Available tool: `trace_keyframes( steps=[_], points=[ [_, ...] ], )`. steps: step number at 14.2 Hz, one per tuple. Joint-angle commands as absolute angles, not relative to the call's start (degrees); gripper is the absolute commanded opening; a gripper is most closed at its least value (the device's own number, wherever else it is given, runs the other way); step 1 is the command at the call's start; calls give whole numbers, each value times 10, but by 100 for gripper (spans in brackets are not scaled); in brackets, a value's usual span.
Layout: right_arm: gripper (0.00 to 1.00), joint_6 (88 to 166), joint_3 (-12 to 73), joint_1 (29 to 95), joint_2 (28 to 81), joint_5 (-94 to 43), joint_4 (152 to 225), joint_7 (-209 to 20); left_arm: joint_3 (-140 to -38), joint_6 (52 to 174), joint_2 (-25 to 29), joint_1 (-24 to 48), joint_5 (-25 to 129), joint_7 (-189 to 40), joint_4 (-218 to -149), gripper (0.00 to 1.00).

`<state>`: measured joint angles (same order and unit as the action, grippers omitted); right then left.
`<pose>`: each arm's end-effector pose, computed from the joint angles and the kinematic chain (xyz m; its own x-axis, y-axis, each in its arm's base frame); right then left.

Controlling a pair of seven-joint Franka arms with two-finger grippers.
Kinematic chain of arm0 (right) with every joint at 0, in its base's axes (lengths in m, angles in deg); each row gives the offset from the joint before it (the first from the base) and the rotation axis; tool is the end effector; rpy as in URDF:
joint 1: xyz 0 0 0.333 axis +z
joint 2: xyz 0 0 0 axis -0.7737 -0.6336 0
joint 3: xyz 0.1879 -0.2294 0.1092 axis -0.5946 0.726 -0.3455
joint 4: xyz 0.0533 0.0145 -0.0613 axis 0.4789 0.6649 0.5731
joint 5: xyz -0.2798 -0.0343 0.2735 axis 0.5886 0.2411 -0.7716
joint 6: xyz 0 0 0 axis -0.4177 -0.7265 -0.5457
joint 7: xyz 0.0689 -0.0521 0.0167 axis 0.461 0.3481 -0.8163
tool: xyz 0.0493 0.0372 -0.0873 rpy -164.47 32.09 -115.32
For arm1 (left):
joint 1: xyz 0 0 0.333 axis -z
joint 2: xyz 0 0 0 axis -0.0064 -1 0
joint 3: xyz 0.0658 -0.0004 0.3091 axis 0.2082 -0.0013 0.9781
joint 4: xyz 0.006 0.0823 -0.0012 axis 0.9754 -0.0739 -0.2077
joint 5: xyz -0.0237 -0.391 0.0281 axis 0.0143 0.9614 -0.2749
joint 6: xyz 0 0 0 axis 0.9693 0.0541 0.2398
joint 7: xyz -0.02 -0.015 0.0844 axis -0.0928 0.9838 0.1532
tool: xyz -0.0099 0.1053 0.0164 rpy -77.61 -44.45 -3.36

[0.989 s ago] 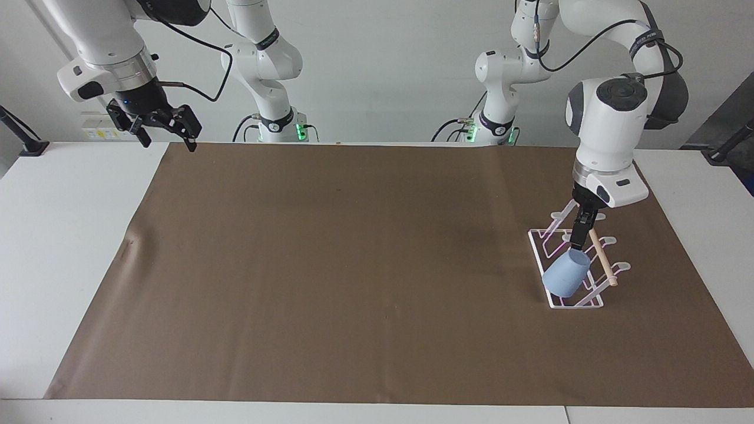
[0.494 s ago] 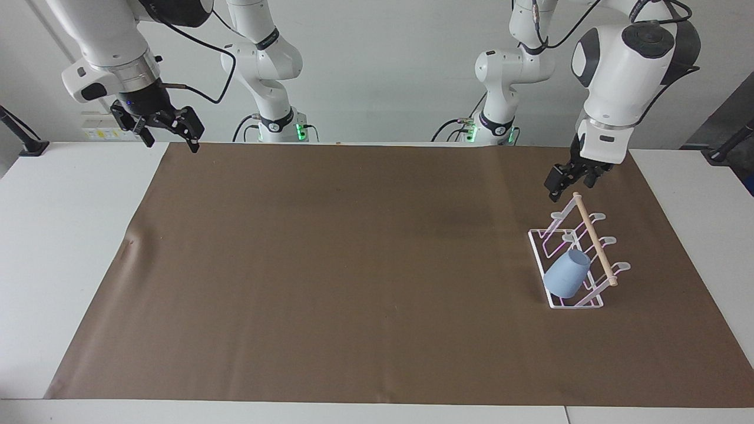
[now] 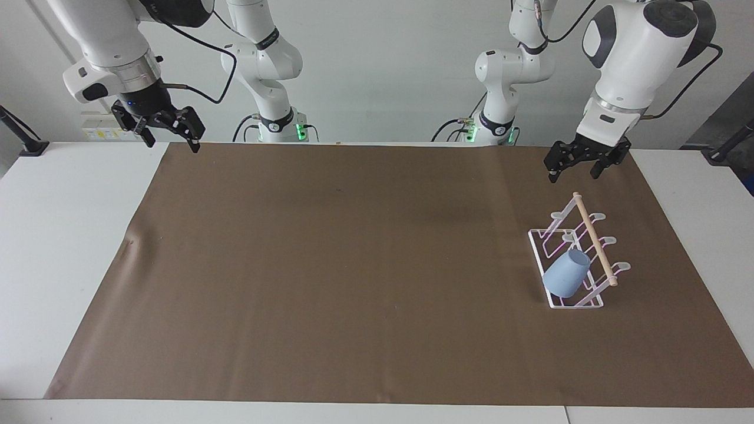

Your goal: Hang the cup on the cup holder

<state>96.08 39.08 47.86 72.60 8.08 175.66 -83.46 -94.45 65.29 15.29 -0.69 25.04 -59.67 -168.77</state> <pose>0.5304 -0.0455 0.6381 0.9920 -0.1220 -0.0312 -0.1203 -0.9915 0.0502 0.5325 -0.0737 0.6215 0.9920 -0.1264 -0.0031 -0.1265 -0.9911 -0.0409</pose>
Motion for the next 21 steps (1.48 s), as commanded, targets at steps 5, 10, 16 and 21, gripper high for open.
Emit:
trace_keyframes(
  steps=[5, 10, 16, 21],
  points=[
    [100, 980, 387, 477, 743, 84, 1779, -827, -930, 611, 127, 5, 262, -578, -1631, 100],
    [100, 980, 387, 477, 743, 84, 1779, -827, -847, 592, 125, 76, 284, -575, -1625, 100],
    [100, 980, 387, 477, 744, 84, 1780, -828, -833, 594, 132, 82, 285, -557, -1626, 100],
    [100, 980, 387, 476, 744, 84, 1780, -828, -837, 590, 138, 83, 282, -562, -1628, 100]
  ],
)
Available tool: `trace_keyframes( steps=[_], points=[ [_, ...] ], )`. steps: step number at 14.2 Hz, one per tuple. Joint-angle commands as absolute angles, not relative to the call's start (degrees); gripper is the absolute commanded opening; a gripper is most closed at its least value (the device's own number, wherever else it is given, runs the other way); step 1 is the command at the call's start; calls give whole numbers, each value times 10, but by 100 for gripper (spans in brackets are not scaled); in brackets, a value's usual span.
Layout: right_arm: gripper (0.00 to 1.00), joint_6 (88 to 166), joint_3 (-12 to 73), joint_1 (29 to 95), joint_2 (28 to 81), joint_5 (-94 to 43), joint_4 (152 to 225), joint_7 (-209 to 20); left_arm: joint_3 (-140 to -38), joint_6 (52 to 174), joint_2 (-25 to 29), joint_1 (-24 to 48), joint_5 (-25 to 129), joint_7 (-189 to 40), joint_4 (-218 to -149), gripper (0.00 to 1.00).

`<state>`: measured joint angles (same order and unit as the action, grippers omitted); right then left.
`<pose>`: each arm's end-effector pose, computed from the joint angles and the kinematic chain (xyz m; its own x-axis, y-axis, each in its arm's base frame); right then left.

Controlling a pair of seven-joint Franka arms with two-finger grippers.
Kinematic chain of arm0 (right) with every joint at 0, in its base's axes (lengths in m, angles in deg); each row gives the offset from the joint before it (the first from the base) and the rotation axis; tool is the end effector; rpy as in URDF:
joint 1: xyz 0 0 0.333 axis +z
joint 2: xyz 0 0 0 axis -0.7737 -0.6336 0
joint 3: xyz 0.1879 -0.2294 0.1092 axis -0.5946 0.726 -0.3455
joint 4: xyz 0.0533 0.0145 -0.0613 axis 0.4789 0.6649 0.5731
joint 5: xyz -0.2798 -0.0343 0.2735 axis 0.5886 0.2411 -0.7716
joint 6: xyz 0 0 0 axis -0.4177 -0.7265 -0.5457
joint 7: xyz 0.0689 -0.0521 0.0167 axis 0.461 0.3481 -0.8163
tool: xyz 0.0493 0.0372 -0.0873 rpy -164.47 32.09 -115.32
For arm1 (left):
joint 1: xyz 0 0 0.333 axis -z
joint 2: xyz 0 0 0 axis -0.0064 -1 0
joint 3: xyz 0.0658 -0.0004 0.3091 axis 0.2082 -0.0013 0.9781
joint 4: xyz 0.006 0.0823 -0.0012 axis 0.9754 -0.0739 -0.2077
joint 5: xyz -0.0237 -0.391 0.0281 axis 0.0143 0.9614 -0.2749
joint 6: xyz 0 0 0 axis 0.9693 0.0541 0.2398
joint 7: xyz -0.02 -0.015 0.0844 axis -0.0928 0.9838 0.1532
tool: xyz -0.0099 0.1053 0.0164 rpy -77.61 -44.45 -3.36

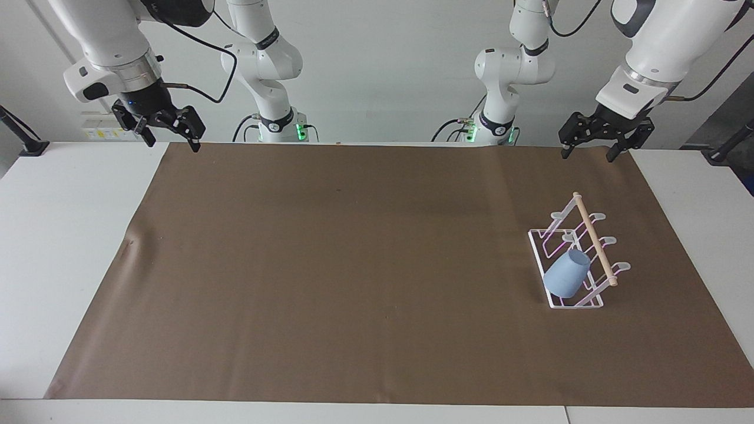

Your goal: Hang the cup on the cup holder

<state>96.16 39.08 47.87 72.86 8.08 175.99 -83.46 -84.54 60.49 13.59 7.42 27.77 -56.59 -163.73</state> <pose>0.5291 -0.0453 0.6380 0.9921 -0.1217 -0.0311 -0.1201 -0.9915 0.0501 0.5357 -0.0597 0.6398 0.9884 -0.1494 -0.0278 -0.1489 -0.9887 0.0169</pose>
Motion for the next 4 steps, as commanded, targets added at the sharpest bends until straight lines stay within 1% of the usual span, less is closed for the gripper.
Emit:
trace_keyframes(
  steps=[1, 4],
  points=[
    [100, 980, 387, 476, 744, 84, 1780, -828, -837, 589, 138, 84, 281, -562, -1629, 100],
    [100, 980, 387, 476, 744, 84, 1780, -826, -838, 594, 143, 87, 281, -568, -1637, 100]
  ],
)
